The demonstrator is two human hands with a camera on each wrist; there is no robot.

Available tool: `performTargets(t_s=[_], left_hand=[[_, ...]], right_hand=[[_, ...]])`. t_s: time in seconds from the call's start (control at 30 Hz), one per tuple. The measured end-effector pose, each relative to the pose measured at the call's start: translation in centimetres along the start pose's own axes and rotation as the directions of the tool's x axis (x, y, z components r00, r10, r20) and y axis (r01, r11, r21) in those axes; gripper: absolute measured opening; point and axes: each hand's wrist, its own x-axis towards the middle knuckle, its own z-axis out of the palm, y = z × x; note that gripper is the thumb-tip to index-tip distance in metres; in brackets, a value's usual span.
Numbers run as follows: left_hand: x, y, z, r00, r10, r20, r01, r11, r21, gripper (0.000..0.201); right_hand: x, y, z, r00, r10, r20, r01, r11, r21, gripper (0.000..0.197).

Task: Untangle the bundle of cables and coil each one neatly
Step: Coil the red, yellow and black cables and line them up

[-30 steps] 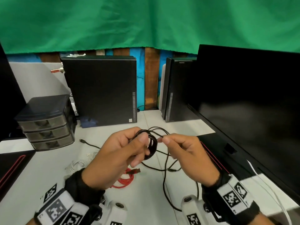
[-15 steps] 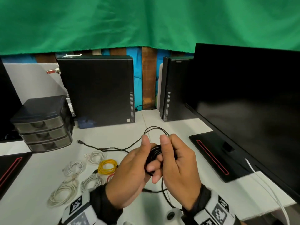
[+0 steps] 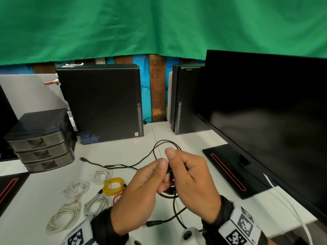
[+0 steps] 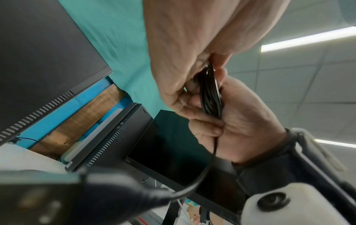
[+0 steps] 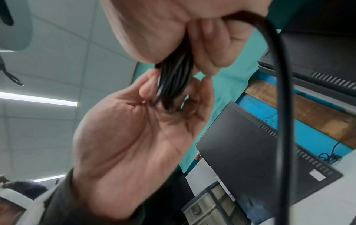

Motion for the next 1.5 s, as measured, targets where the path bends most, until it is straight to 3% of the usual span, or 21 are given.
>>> performTargets(t_s=[0.1,0.2,0.33,0.43,0.53,0.63,0.73,0.83,0.97,1.03,1.1,1.2,1.3,1.4,1.5], left_hand=[[0.9,0.6,-0.8,0.971,-0.019,-0.239,0.027,0.999,0.03,0.052],[2.0,1.1,-3.4,0.928,-0.089,-0.361,0.049,0.992,-0.119,0.05],[3.1,1.3,-6.2,0.942,-0.123,-0.311,-0.008,0.921,-0.388,0.044],[3.6,0.7,-6.9,0.953,-0.121,-0.279,-0.03,0.877,-0.48,0.04],[3.9,0.2,-7.1,0.941,-0.084,-0.328,-0.048,0.925,-0.376,0.033],[3.9,-0.2,-7.3,0.928,-0.034,-0.37,-0.055,0.972,-0.228,0.034],[3.9,-0.3,-7.1,0.928,-0.021,-0.373,-0.049,0.983,-0.178,0.035],[3.9,-0.3,-6.8,0.92,-0.041,-0.389,-0.053,0.972,-0.229,0.035],[4.0,-0.4,-7.0,0.901,-0.092,-0.424,-0.044,0.953,-0.3,0.03],[4.0,-0.5,-7.2,0.91,-0.118,-0.397,-0.038,0.931,-0.362,0.029],[3.9,-0.5,-7.0,0.93,-0.135,-0.342,-0.027,0.903,-0.43,0.033],[3.4,-0.8,-6.3,0.955,-0.162,-0.249,0.026,0.881,-0.473,0.046],[3.1,-1.4,-5.4,0.956,-0.182,-0.232,0.067,0.9,-0.431,0.035],[2.9,-1.6,-4.7,0.965,-0.181,-0.19,0.093,0.912,-0.398,0.035],[2.9,-1.3,-4.8,0.964,-0.164,-0.207,0.076,0.924,-0.375,0.047]], right_hand=[[0.8,0.0,-1.6,0.993,0.011,0.119,-0.005,0.999,-0.053,0.037],[1.9,-0.1,-4.6,0.997,0.02,0.069,-0.01,0.991,-0.131,0.024],[2.8,1.5,-7.5,0.999,0.024,-0.032,-0.033,0.953,-0.303,0.014],[2.0,4.6,-6.0,0.989,0.096,0.112,-0.021,0.84,-0.542,0.013],[0.2,6.1,-2.5,0.931,0.172,0.321,0.081,0.761,-0.644,0.027],[-1.1,4.9,0.2,0.877,0.188,0.442,0.199,0.695,-0.691,0.028],[-1.6,3.3,0.8,0.861,0.215,0.461,0.221,0.657,-0.72,0.026],[-1.3,3.1,0.2,0.862,0.281,0.421,0.146,0.659,-0.738,0.021],[-0.1,4.0,-1.6,0.891,0.369,0.265,-0.113,0.745,-0.658,0.015],[0.5,4.2,-2.3,0.907,0.4,0.128,-0.297,0.826,-0.479,0.015],[1.2,4.0,-2.6,0.911,0.413,0.001,-0.403,0.891,-0.209,0.013],[1.7,3.6,-2.6,0.889,0.436,-0.14,-0.414,0.896,0.16,0.012],[1.8,3.5,-2.2,0.867,0.473,-0.155,-0.403,0.85,0.34,0.011],[1.6,3.6,-1.9,0.856,0.506,-0.106,-0.428,0.809,0.403,0.009],[1.4,4.1,-2.2,0.876,0.463,-0.136,-0.439,0.881,0.177,0.012]])
